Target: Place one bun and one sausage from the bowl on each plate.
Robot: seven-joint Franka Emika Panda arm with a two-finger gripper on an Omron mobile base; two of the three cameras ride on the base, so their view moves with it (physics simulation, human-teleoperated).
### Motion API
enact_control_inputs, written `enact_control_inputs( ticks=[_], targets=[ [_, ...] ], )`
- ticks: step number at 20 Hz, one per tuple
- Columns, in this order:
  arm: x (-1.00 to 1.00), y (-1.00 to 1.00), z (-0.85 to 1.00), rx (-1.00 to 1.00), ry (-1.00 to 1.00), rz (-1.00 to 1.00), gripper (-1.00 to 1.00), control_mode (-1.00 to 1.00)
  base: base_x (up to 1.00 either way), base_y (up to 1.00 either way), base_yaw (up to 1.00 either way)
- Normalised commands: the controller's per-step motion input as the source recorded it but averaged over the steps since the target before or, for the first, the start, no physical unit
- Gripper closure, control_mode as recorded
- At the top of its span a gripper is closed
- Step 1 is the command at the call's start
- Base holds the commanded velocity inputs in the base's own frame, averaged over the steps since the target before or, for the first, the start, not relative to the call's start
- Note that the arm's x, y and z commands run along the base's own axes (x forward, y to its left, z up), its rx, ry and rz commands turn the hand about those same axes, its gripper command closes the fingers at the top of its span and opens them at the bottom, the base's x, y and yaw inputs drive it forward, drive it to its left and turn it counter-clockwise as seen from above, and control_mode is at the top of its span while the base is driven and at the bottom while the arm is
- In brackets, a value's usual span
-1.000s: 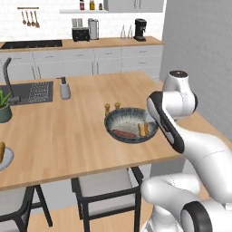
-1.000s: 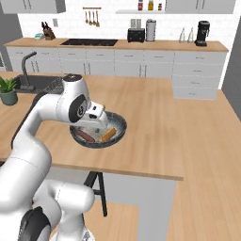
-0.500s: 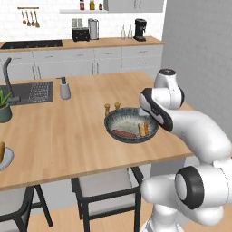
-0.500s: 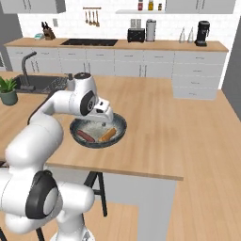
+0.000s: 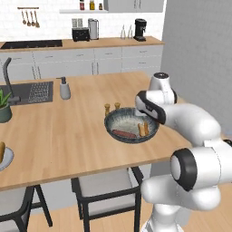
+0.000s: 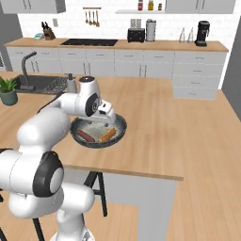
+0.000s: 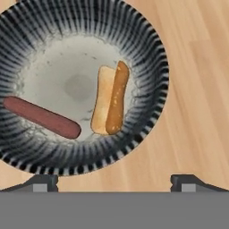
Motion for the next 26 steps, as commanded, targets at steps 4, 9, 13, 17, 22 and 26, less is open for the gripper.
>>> enact_control_inputs(
  ticks=[4, 9, 13, 17, 22, 26],
  targets=[
    [0.46, 0.0, -0.22, 0.0, 0.0, -0.01, -1.0, -1.0, 0.0, 0.0, 0.0],
    [0.49, 0.0, -0.36, 0.0, 0.0, -0.02, -1.0, -1.0, 0.0, 0.0, 0.0],
    [0.31, -0.12, -0.48, 0.03, 0.0, -0.01, -1.0, -1.0, 0.0, 0.0, 0.0],
    [0.07, -0.23, -0.54, 0.03, 0.03, 0.0, -1.0, -1.0, 0.0, 0.0, 0.0],
    [0.0, -0.08, -0.49, 0.0, 0.03, 0.0, -1.0, -1.0, 0.0, 0.0, 0.0],
    [0.1, 0.02, -0.21, 0.0, 0.01, 0.0, -1.0, -1.0, 0.0, 0.0, 0.0]
  ],
)
